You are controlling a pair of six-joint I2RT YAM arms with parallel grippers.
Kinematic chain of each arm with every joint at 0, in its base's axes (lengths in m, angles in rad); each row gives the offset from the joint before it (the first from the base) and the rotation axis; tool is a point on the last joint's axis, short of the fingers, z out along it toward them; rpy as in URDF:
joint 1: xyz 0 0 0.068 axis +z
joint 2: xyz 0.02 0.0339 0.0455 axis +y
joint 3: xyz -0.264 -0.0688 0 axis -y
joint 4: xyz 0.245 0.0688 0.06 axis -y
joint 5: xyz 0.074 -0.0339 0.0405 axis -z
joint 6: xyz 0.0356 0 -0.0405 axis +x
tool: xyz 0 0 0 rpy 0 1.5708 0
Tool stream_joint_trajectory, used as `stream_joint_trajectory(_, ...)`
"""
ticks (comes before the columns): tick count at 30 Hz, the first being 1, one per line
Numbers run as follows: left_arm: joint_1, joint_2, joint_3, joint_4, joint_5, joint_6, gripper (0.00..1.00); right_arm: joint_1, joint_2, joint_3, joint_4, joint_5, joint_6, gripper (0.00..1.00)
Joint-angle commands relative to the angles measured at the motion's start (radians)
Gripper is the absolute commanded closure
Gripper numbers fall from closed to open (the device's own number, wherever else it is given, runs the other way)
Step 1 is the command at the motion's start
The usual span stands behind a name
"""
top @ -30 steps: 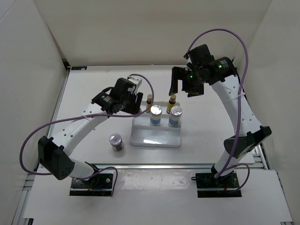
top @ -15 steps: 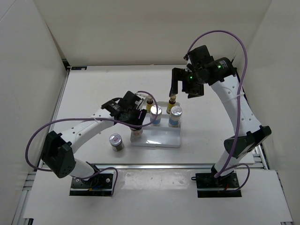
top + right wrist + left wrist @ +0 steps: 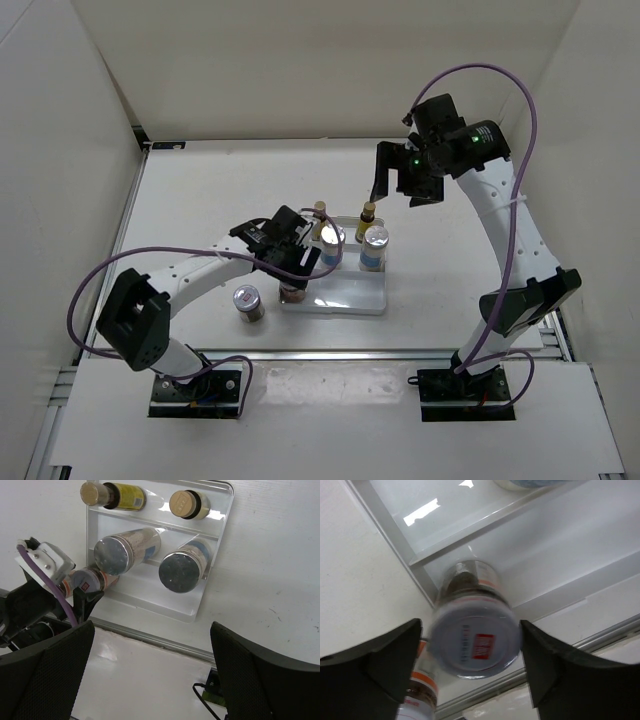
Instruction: Organize the condiment bottles
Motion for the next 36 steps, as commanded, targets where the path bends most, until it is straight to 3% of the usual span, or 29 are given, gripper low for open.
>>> stream_joint_trajectory(1, -0.005, -0.049, 0.035, 0.032, -0.024, 0.014, 0.0, -0.002, -0.025, -0.016, -0.04, -0.013, -0.011, 0.01)
stream_joint_trajectory(9, 0.007, -0.307, 0.124, -0.08, -0.358, -0.032, 0.0, -0.002, -0.058, -0.079, 0.003, -0.002, -0.011, 0.01)
stream_joint_trajectory(13, 0.033, -0.446, 0.09, -0.164, -0.394, -0.082, 0.0, -0.002, -0.068, -0.143, 0.036, -0.011, -0.011, 0.01)
stream_joint_trajectory(17, 0.062, -0.465, 0.055, -0.301, -0.452, -0.207, 0.0, -0.002, -0.056, -0.154, 0.059, -0.049, -0.029, 0.01)
stream_joint_trajectory(23, 0.072, -0.488, -0.017, -0.33, -0.385, -0.276, 0.0, -0.002, -0.012, -0.111, 0.059, -0.071, -0.049, 0.01)
stream_joint_trajectory(36, 0.141, -0.231, -0.016, -0.321, -0.207, -0.273, 0.0, -0.002, 0.018, -0.03, 0.008, -0.071, -0.078, 0.01)
